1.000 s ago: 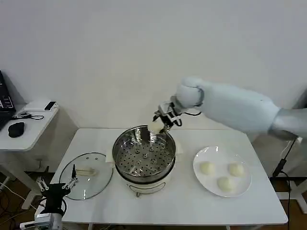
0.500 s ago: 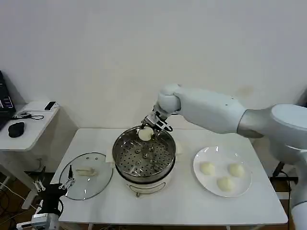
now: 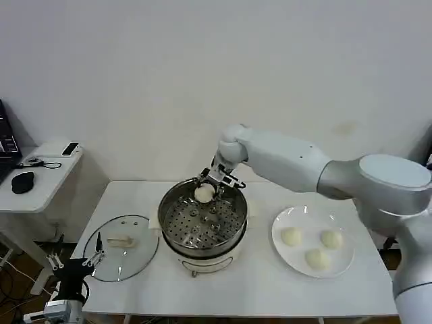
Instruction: Take steamed baozi put them in steamer then cover it.
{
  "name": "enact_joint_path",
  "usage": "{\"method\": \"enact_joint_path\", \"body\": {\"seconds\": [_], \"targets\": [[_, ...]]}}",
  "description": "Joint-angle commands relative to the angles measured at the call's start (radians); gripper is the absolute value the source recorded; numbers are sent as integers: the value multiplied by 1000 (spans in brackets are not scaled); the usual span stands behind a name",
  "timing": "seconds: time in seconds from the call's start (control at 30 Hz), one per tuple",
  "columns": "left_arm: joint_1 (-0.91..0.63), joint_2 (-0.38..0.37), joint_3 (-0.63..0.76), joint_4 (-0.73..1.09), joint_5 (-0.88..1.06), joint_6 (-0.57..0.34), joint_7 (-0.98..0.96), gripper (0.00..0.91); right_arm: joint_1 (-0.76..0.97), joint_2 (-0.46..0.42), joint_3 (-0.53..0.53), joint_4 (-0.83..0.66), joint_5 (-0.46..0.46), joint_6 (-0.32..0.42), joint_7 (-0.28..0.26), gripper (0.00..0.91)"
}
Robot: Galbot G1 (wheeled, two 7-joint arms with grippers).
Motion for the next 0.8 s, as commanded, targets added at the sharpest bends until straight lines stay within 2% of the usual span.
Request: {"method": "enact_joint_path", "body": {"seconds": [0.03, 0.07, 0.13, 0.33, 0.47, 0.53, 0.6, 0.67, 0.77, 0.8], "targets": [[0, 0, -1, 1, 0, -1, 0, 907, -17, 23, 0, -35, -30, 60, 13, 675], [0, 0, -1, 1, 0, -1, 0, 907, -17, 25, -2, -38, -30, 64, 13, 776], [0, -1, -1, 1, 0, -2, 0, 907, -19, 28, -3, -42, -33, 72, 17, 907], [0, -1, -1, 0, -1, -2, 0, 907, 19, 13, -3, -18, -15, 78, 20, 907], [-1, -1, 1, -1, 0, -2, 0, 907, 116, -23, -28, 45, 67, 40, -2, 907], [-3, 0, 4, 0, 0, -1, 1, 907, 191, -71, -46, 127, 162, -17, -21, 907], [-5, 1, 7, 0, -1, 0, 1, 907, 236, -115, -57, 182, 206, -64, -27, 907], [-9, 2, 11, 0, -4, 3, 0, 907, 284, -196, -88, 271, 278, -157, -40, 907], [-5, 10, 20, -17, -16, 37, 3, 907, 328, -283, -126, 347, 337, -222, -40, 907], [-4, 13, 21, -22, -19, 43, 3, 907, 337, -336, -141, 365, 342, -241, -38, 907]]}}
